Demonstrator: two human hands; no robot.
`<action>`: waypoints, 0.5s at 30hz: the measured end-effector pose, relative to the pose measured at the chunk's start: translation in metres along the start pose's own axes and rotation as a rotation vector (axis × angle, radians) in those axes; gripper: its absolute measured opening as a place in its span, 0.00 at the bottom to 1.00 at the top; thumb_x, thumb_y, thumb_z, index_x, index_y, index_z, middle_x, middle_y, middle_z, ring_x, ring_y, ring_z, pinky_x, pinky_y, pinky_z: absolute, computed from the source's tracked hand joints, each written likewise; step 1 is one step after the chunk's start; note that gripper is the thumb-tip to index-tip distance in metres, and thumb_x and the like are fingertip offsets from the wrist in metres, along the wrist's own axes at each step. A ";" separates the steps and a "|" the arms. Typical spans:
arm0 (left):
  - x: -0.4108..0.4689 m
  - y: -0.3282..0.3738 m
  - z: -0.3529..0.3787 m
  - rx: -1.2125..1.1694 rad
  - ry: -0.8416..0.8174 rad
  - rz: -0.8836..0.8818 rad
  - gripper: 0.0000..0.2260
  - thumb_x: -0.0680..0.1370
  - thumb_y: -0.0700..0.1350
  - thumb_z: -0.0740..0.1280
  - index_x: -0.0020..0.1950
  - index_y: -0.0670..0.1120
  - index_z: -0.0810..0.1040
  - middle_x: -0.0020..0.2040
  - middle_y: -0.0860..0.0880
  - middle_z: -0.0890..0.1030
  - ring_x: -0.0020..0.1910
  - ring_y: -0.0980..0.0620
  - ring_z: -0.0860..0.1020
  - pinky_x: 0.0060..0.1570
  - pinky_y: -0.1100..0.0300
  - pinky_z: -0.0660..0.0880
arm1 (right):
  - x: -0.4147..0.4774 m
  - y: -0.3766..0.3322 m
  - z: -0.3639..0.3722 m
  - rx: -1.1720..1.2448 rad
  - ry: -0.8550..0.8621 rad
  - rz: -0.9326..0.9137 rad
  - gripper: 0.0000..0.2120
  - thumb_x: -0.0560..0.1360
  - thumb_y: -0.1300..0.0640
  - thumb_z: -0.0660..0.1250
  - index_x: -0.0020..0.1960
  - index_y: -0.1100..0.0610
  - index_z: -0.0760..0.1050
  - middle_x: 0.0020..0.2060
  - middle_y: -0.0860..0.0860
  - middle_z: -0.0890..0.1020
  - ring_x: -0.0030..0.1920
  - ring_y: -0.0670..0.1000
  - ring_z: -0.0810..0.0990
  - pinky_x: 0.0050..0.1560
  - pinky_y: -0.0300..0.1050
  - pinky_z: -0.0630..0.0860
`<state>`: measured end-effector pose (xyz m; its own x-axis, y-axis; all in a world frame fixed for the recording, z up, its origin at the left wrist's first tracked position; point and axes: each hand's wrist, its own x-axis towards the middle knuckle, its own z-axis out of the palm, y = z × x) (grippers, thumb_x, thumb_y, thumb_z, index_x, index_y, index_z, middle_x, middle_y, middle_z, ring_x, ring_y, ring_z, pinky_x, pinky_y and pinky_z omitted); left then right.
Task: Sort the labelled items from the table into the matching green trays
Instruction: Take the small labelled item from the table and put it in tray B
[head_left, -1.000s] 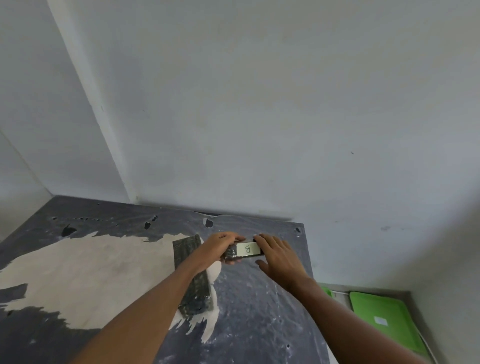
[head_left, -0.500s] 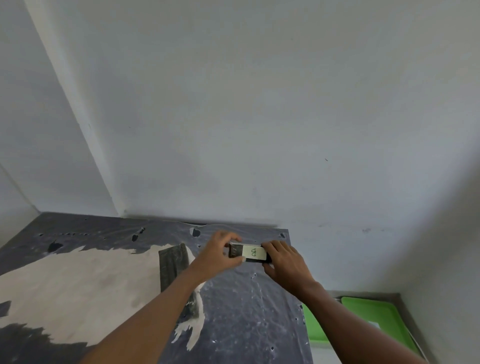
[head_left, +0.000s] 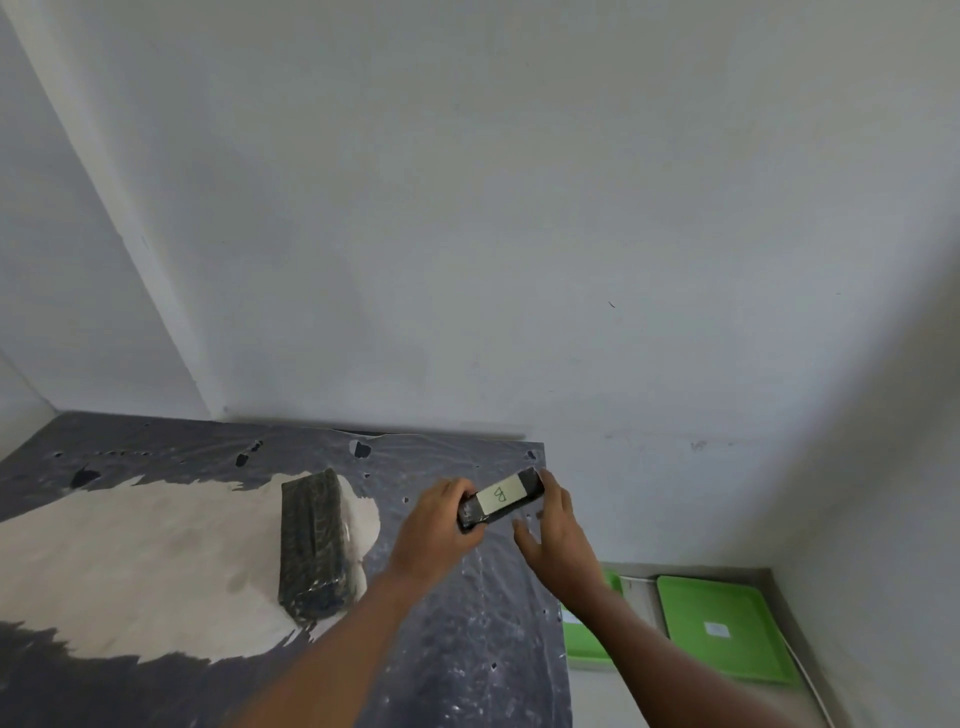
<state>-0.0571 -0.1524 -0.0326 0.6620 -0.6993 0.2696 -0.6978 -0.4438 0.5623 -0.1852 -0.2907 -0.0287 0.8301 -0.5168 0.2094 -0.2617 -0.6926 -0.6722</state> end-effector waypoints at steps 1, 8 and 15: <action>0.000 0.006 0.005 -0.012 0.003 -0.014 0.15 0.71 0.50 0.73 0.53 0.52 0.71 0.48 0.52 0.76 0.49 0.52 0.75 0.41 0.55 0.78 | -0.002 -0.003 0.000 0.103 0.025 0.047 0.29 0.76 0.57 0.66 0.71 0.55 0.55 0.63 0.55 0.66 0.51 0.53 0.78 0.47 0.49 0.79; -0.006 0.037 0.029 -0.154 0.002 -0.062 0.19 0.71 0.57 0.73 0.54 0.50 0.72 0.49 0.51 0.75 0.46 0.53 0.76 0.42 0.53 0.79 | 0.015 -0.009 -0.002 0.431 0.227 0.395 0.27 0.74 0.59 0.68 0.69 0.52 0.61 0.55 0.54 0.72 0.49 0.51 0.77 0.51 0.55 0.79; -0.010 0.031 0.007 -0.249 -0.167 -0.006 0.09 0.78 0.52 0.66 0.55 0.50 0.74 0.51 0.51 0.78 0.45 0.54 0.78 0.47 0.54 0.80 | 0.014 -0.011 -0.018 0.701 0.082 0.428 0.28 0.75 0.67 0.67 0.66 0.46 0.62 0.51 0.54 0.81 0.44 0.49 0.82 0.35 0.37 0.79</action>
<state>-0.0873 -0.1634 -0.0231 0.5973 -0.7889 0.1448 -0.5915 -0.3113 0.7438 -0.1795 -0.2991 -0.0057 0.6830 -0.7183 -0.1325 -0.1565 0.0333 -0.9871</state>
